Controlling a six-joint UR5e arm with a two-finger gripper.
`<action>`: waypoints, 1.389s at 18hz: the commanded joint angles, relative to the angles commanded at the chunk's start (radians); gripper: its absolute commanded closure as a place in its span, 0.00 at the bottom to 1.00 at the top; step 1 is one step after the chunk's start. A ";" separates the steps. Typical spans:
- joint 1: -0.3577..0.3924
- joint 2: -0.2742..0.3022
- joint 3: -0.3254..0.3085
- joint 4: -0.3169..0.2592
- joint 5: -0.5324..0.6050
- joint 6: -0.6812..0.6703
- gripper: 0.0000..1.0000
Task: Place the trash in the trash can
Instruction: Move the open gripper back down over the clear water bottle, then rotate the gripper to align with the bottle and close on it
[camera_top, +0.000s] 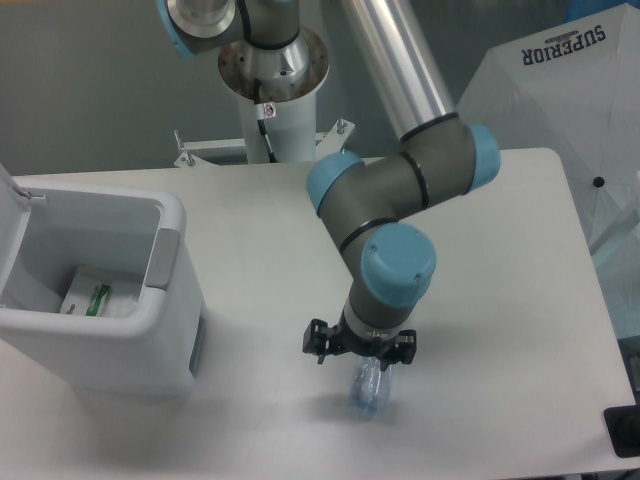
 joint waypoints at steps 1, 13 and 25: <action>-0.006 -0.006 0.000 0.002 0.014 0.000 0.00; -0.034 -0.069 0.029 0.060 0.135 -0.029 0.00; -0.072 -0.114 0.034 0.098 0.213 -0.063 0.01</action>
